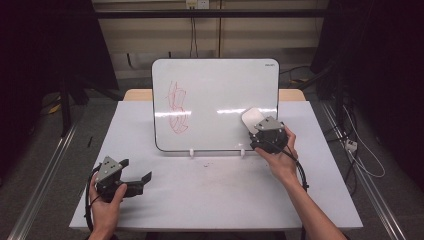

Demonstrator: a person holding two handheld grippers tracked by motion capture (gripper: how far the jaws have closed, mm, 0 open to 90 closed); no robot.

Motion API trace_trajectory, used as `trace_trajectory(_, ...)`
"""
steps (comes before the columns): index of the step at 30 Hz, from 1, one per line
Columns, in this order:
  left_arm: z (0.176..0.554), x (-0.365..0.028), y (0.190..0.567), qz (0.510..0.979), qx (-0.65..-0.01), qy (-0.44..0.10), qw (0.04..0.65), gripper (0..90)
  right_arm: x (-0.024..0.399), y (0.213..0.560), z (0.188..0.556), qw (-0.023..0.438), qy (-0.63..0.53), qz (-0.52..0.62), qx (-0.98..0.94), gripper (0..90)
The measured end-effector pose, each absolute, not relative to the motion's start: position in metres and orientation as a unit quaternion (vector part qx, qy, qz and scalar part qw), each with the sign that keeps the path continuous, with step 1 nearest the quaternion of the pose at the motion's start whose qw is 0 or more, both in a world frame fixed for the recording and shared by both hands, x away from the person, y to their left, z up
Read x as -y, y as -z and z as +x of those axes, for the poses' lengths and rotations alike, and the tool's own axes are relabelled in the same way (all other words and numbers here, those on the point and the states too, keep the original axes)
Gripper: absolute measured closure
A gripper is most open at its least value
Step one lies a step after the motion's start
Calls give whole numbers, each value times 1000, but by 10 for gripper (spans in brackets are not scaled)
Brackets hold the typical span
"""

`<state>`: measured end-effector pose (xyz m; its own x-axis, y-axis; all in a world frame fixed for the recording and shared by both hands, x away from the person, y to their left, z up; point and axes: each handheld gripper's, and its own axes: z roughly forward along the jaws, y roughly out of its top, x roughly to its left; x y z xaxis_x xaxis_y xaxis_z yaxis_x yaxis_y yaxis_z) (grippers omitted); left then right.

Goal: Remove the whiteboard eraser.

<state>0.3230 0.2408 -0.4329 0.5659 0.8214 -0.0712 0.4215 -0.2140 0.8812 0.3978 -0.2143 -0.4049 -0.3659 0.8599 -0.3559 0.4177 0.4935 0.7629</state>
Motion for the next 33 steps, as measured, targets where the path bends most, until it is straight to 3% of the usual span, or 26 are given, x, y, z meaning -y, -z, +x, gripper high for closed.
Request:
trace_trajectory(20, 325, -243, 436, 748, -423, -210, 467, 58, 226, 398, 398, 344, -335, 436, -761, 314)
trace_trajectory(33, 325, -242, 435, 750, -420, -211, 465, 58, 217, 380, 385, 352, -377, 410, -752, 313)
